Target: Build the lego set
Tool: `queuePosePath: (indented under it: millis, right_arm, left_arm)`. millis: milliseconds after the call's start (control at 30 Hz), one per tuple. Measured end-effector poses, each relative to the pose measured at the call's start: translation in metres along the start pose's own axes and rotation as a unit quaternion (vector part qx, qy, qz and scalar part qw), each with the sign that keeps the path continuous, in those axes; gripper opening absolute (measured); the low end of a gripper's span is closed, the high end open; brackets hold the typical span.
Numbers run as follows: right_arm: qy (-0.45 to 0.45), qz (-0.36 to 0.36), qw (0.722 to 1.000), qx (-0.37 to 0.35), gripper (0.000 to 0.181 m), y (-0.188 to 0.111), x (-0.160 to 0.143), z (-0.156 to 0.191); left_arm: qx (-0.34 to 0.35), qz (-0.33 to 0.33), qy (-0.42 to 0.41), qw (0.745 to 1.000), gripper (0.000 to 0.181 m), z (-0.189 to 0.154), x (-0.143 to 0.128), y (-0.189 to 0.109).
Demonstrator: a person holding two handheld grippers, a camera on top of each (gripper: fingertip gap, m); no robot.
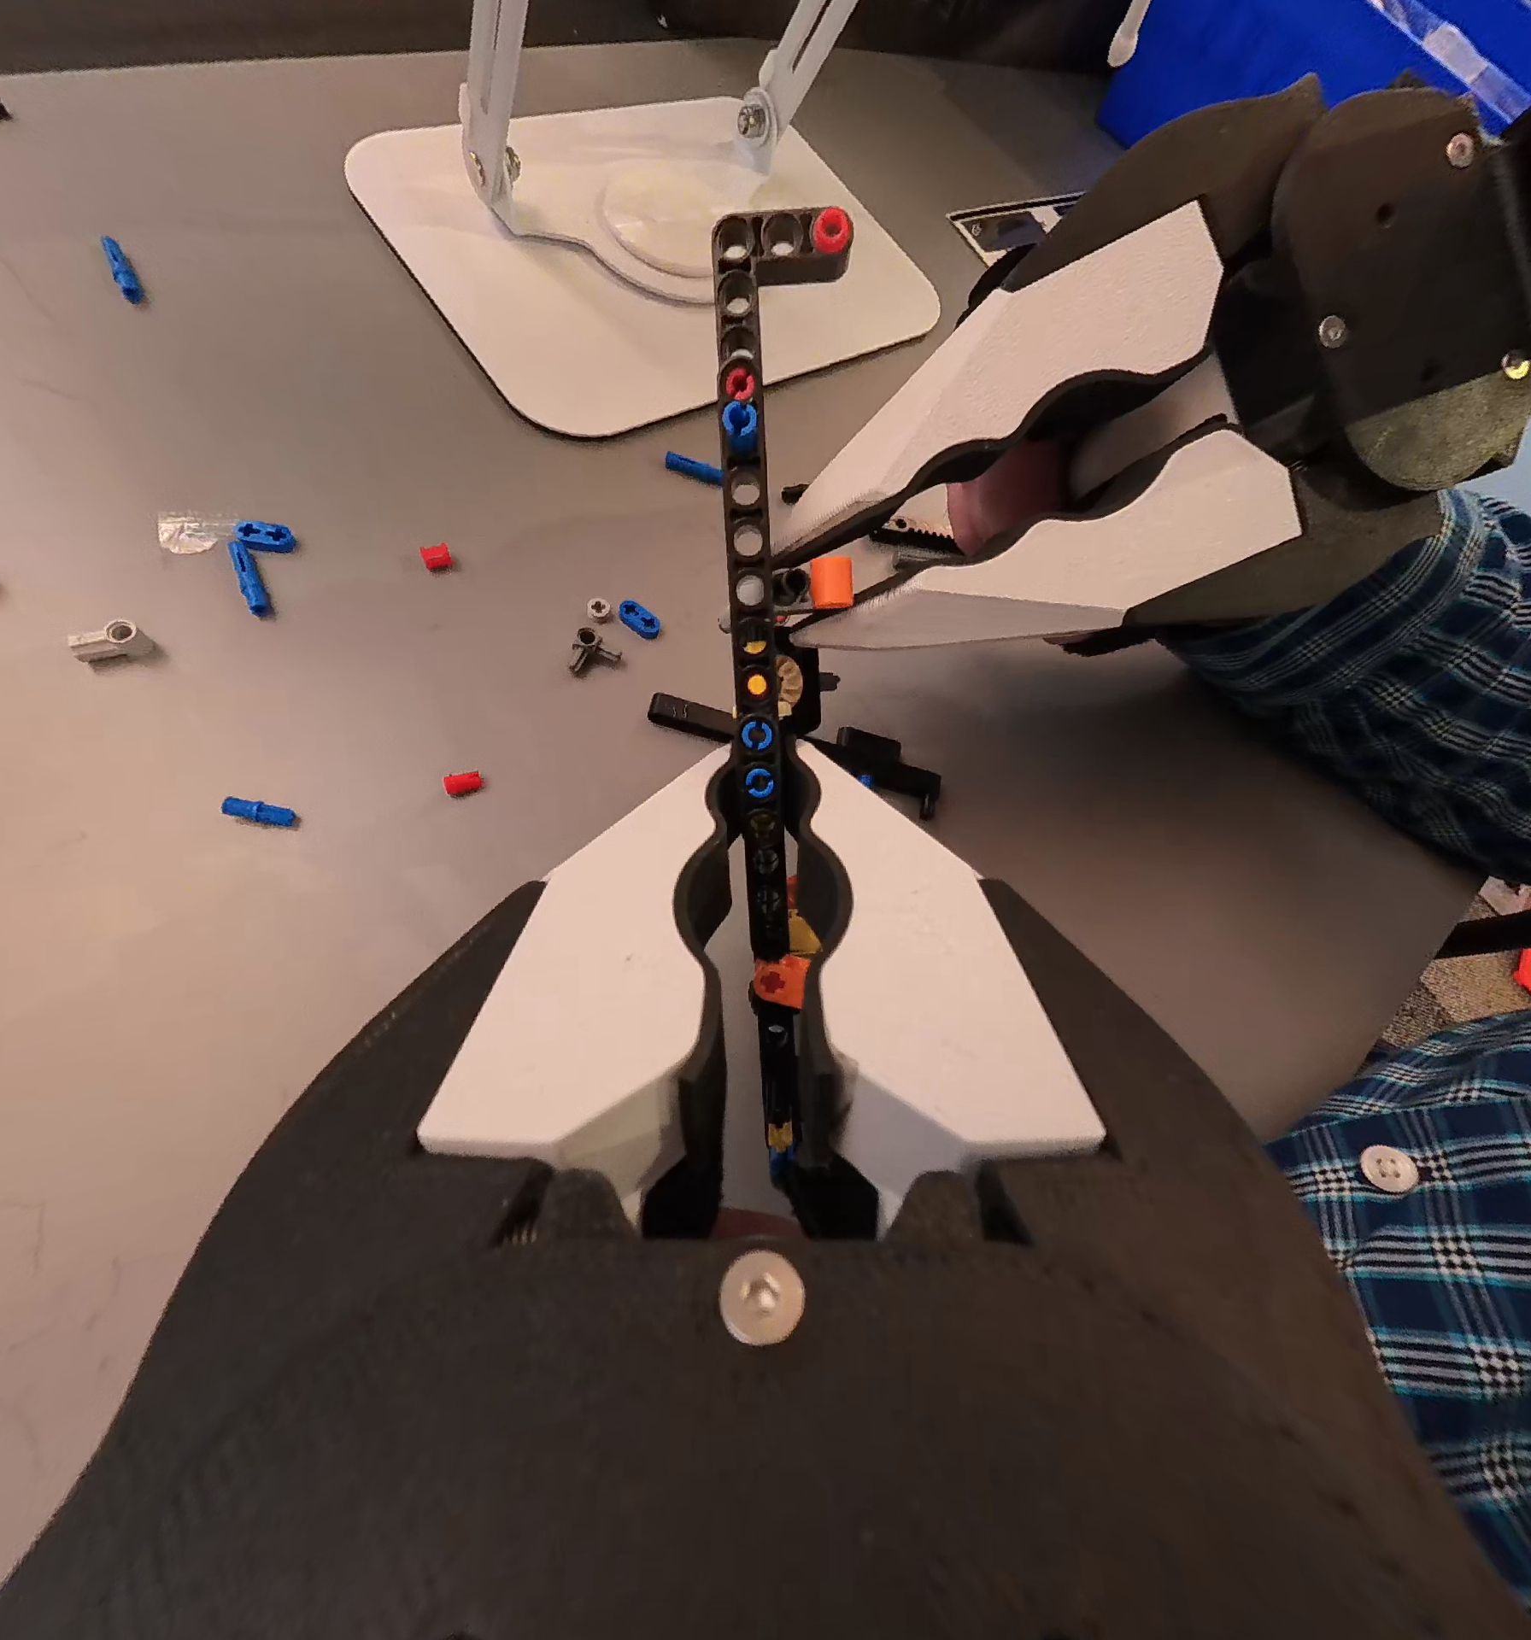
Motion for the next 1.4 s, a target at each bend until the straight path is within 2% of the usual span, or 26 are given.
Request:
queuePosePath:
  millis: [33, 567, 1400]
  right_arm:
    - [0.0, 0.0, 1.0, 0.0, 0.007, 0.0, 0.0, 0.0]
    - [0.026, -0.029, 0.999, -0.008, 0.008, -0.004, 0.0, -0.007]
    - [0.02, -0.025, 0.999, -0.027, 0.006, -0.005, -0.005, -0.011]
  left_arm:
    - [0.0, 0.0, 0.001, 1.0, 0.005, 0.0, 0.0, 0.0]
    - [0.055, 0.009, 0.052, 0.997, 0.005, -0.005, 0.01, 0.0]
    - [0.109, 0.015, 0.101, 0.989, 0.006, -0.009, 0.017, 0.001]
Point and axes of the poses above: each gripper's, where its closed fingertips meet, y out along the fingers, x out of its top, z = x × y across the jaws, the point moved 7 cm from there along -y, back along the fingers, and after that the axes turned 3 degrees about -x, right-handed, at the moved point
